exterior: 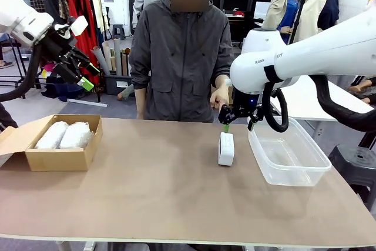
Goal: Separate and place wrapped and unwrapped clocks.
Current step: Pick up the Digital clock indicated by the person.
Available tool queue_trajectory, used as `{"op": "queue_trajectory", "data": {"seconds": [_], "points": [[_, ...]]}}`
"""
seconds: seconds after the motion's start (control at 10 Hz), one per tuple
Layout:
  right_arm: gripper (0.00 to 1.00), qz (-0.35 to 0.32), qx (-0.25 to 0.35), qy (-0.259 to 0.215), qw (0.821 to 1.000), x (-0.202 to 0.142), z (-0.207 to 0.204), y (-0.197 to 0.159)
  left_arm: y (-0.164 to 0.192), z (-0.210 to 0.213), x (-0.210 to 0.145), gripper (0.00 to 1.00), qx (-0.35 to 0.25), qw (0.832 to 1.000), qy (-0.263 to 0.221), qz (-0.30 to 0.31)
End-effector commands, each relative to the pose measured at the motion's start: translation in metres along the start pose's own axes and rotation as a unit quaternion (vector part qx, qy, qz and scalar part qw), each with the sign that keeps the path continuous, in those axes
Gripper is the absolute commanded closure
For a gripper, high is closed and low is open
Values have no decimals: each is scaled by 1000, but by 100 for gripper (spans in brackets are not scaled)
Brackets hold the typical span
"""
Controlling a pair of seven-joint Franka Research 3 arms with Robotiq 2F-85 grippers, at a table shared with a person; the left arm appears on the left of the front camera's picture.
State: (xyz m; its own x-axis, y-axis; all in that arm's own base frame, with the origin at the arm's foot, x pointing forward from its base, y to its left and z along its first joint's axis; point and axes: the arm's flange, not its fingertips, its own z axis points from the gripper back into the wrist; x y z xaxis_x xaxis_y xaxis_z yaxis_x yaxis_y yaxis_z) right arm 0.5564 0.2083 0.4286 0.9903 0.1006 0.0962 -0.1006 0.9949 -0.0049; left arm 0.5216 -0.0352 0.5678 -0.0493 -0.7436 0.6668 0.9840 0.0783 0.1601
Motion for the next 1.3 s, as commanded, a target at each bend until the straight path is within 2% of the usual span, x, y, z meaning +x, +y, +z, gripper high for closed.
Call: {"op": "queue_trajectory", "data": {"seconds": [0.0,0.2,0.6,0.7,0.8,1.2], "points": [[0,-56,-34,4,998,10,-2,21,-1,1,0,0,3,1000,1,1],[0,-98,-40,25,994,6,-14,31,-1,1,0,0,3,1000,1,1],[0,-140,-16,8,990,20,-45,25,-1,1,0,0,3,1000,1,1],[0,-126,8,15,992,23,-47,23,-1,1,0,0,3,1000,1,1],[0,-119,-19,17,993,11,-45,22,-1,1,0,0,3,1000,1,1],[0,-120,-16,18,992,14,-50,23,-1,1,0,0,3,1000,1,1]]}}
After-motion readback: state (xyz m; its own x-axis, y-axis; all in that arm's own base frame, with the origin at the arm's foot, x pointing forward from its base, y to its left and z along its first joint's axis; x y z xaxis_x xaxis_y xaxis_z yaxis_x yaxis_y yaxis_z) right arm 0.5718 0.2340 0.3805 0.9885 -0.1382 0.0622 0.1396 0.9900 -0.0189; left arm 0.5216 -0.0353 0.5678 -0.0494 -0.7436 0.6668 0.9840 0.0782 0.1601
